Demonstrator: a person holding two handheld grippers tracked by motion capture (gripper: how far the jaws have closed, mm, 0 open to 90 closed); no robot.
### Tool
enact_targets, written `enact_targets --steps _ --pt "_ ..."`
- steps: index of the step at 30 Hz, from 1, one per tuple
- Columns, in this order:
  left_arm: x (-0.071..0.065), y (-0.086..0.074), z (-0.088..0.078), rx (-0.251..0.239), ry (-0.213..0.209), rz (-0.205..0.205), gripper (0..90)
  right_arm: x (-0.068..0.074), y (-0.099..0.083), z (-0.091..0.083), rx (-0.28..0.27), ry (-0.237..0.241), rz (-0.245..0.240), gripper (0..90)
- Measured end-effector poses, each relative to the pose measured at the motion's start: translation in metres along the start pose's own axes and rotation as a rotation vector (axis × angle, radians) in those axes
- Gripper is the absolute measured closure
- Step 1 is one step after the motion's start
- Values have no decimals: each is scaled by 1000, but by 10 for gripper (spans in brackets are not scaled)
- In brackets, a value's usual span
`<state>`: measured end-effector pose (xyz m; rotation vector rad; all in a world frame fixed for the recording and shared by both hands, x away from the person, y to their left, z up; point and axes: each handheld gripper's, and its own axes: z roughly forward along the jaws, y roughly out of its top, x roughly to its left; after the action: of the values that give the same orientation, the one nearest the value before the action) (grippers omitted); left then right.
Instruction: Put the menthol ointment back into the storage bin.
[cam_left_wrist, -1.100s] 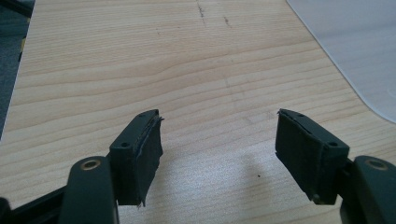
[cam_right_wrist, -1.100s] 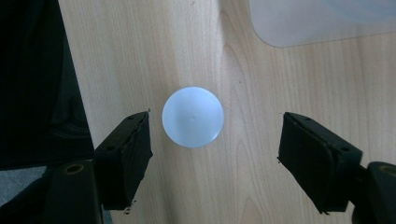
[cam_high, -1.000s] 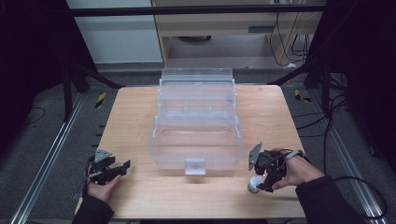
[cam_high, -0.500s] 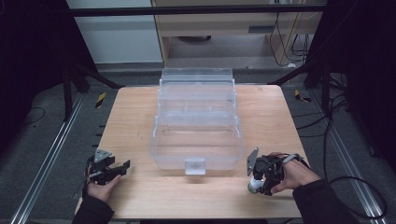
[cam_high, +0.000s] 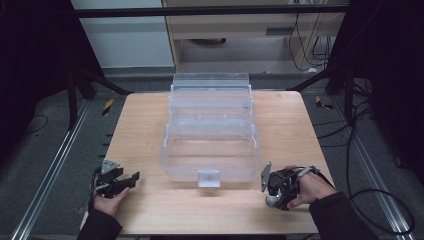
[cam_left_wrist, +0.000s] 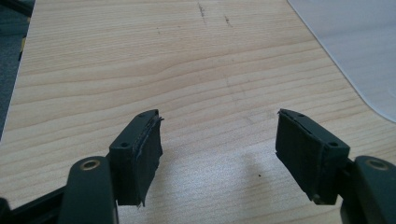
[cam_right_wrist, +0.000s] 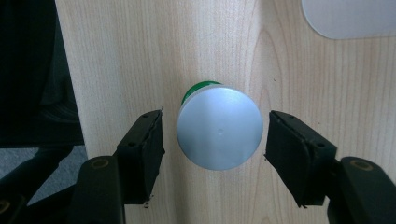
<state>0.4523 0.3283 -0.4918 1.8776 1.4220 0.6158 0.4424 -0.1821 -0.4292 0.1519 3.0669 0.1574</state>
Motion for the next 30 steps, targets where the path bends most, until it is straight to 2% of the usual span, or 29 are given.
enact_targets --steps 7,21,23,24,30 --pt "0 0 0 4 0 2 307 0 3 5 18 9 -13 403" --pt "1 0 0 5 0 3 307 -4 4 9 33 17 11 466" --pt "1 0 0 5 0 3 307 -4 3 10 28 23 2 483" --pt "1 0 0 5 0 3 307 -3 3 9 30 25 14 492" --pt "1 0 0 5 1 4 307 -4 3 9 31 29 20 498"
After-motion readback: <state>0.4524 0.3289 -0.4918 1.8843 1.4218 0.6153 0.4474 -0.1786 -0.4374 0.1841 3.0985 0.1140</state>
